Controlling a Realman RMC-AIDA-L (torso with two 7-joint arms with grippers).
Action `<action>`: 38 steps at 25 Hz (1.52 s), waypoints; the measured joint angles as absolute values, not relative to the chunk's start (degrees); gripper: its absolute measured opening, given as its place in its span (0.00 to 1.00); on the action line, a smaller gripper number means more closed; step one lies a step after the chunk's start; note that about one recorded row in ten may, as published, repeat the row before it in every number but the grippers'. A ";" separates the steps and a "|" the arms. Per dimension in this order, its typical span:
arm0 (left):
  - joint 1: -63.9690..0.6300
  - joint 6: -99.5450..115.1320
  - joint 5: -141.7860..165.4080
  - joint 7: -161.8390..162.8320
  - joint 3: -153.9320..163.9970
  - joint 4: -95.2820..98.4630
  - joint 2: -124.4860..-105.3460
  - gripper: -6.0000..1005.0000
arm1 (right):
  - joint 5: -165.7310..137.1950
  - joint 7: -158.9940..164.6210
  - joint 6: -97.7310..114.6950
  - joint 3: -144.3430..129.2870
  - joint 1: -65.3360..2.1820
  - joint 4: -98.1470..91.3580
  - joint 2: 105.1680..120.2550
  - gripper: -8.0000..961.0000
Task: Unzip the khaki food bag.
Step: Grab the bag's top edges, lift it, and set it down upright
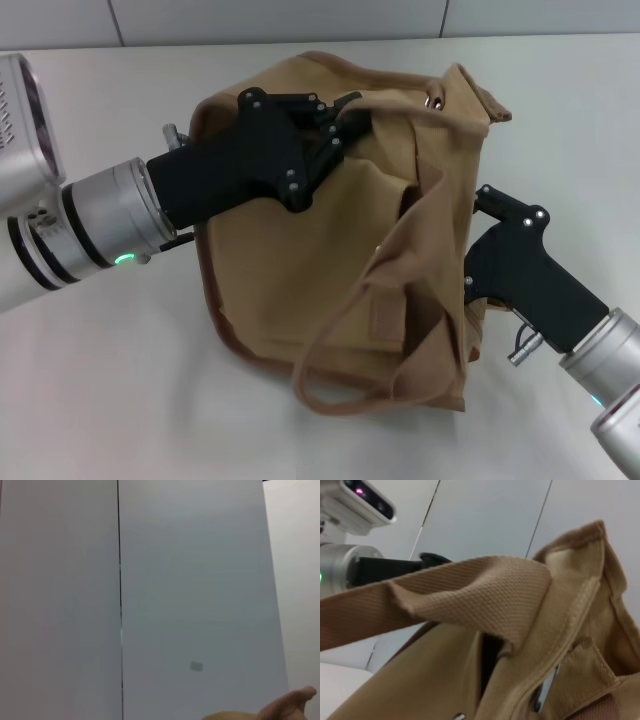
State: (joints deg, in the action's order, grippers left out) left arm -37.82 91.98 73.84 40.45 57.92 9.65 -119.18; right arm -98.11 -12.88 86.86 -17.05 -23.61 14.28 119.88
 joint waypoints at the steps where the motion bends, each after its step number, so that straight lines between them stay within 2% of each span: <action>1: -37.99 91.55 73.81 40.61 57.80 9.58 -119.18 0.11 | -98.22 -13.29 87.16 -17.05 -23.33 14.31 119.88 0.39; 34: -39.73 90.19 73.58 40.78 57.75 7.73 -119.18 0.11 | -98.60 -13.69 93.59 -17.07 -21.60 15.92 119.88 0.40; 38: -39.73 89.93 73.58 40.78 57.60 7.73 -119.18 0.11 | -98.62 -13.70 93.93 -17.07 -21.32 15.91 119.88 0.37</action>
